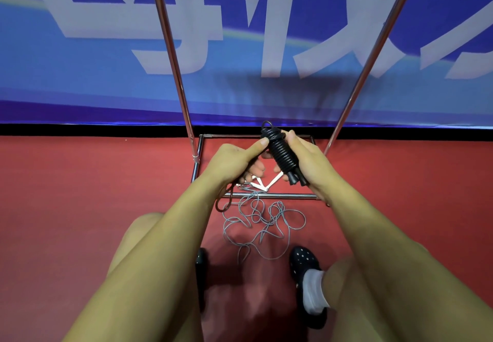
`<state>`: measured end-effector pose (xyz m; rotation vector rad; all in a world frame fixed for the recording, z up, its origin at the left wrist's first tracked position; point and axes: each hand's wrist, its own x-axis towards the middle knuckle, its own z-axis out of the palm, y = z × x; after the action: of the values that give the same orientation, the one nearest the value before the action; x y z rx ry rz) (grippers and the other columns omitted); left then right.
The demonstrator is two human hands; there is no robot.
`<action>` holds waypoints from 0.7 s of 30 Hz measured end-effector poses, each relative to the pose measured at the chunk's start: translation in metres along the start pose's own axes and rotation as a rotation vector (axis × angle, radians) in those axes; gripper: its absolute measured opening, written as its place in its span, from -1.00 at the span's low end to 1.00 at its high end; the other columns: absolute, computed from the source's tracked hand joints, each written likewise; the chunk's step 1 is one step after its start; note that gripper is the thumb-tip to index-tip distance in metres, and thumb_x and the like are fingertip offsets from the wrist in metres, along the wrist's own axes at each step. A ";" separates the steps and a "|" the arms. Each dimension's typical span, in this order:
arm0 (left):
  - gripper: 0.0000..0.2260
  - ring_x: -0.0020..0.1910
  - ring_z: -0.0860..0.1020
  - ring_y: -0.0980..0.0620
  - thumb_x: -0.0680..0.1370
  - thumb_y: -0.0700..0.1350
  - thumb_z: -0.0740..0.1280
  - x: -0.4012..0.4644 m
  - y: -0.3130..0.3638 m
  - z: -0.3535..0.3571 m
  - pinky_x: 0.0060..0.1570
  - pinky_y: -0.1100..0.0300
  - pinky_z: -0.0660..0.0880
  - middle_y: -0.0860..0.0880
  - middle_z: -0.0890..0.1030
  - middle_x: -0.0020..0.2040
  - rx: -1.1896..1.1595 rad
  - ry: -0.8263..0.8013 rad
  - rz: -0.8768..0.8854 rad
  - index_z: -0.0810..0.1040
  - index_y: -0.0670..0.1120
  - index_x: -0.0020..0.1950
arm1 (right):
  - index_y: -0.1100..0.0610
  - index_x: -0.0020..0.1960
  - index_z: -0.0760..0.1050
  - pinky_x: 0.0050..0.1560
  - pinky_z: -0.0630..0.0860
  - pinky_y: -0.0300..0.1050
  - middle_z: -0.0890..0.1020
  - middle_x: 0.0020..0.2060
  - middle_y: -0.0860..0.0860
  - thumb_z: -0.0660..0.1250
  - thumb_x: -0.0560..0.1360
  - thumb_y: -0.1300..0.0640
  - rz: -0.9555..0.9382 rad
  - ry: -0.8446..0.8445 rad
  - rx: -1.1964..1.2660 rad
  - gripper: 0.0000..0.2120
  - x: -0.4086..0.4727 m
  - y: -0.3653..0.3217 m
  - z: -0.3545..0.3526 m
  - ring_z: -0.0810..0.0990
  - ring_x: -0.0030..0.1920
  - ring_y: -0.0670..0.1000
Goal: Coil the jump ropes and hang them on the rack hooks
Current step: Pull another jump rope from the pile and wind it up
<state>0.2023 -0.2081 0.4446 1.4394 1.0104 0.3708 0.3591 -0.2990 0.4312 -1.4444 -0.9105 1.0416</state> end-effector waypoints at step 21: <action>-0.35 -0.48 0.48 0.05 0.59 0.34 0.26 0.002 -0.004 0.006 -0.41 0.24 0.39 -0.14 0.73 -0.24 0.079 0.003 0.020 0.68 -0.28 -0.08 | -0.05 0.48 0.48 -0.06 0.47 -0.24 0.67 0.05 0.00 0.28 0.68 0.19 -0.002 -0.068 -0.142 -0.61 0.009 0.012 -0.005 0.57 -0.10 -0.10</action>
<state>0.2067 -0.2110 0.4392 1.5212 1.0232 0.3508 0.3669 -0.2933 0.4182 -1.5321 -1.0531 1.0471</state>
